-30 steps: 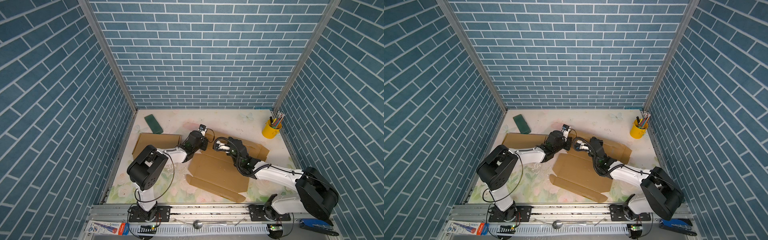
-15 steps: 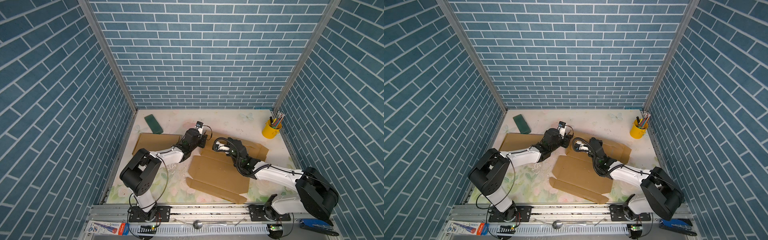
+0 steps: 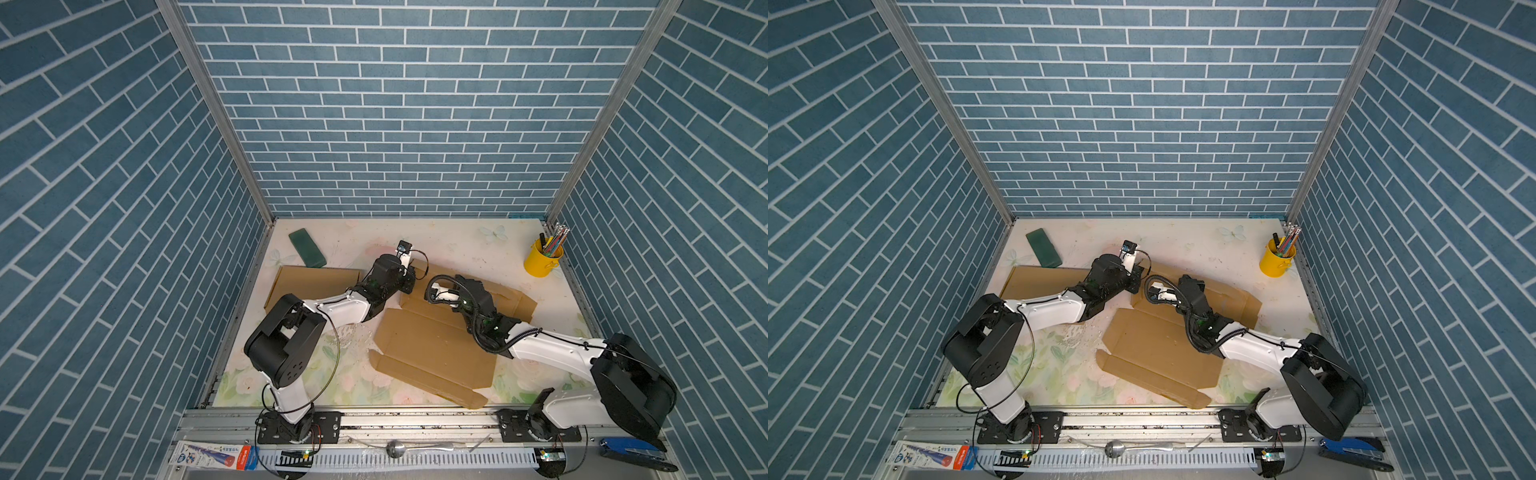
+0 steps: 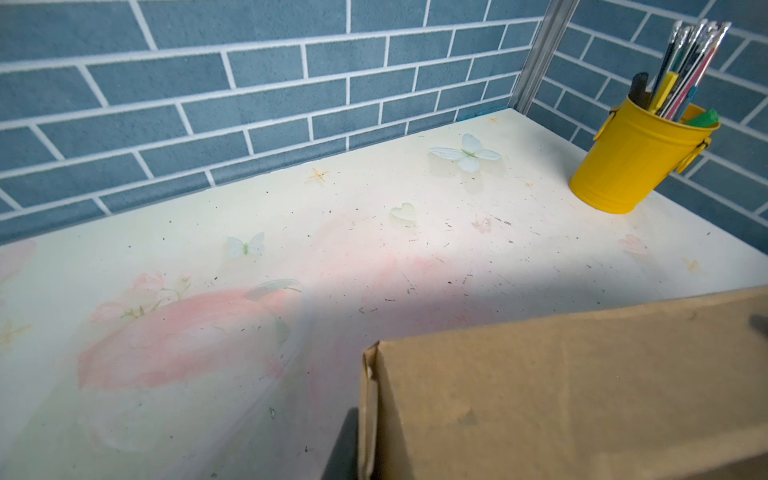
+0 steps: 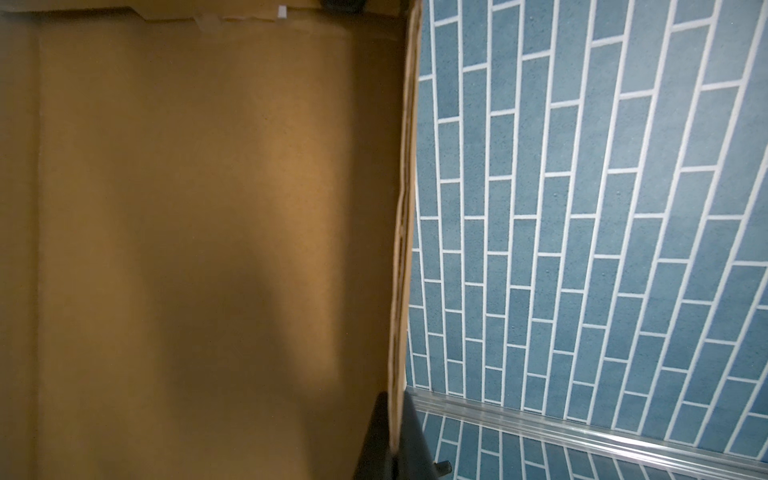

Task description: Fold the paper box

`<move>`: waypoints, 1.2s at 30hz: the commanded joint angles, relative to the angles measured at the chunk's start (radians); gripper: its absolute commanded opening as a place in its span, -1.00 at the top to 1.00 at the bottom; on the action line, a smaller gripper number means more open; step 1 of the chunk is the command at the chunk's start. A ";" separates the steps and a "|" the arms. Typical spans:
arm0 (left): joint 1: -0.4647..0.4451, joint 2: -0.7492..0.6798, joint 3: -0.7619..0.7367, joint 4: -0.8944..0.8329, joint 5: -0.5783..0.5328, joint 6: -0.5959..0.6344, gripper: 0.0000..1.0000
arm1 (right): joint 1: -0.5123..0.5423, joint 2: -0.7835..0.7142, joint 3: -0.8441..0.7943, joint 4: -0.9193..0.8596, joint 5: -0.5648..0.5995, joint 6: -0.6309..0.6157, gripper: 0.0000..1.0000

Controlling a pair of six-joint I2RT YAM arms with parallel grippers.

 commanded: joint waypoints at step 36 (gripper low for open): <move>0.005 0.084 -0.155 0.221 -0.068 -0.032 0.87 | 0.000 -0.054 0.070 -0.179 -0.051 0.155 0.50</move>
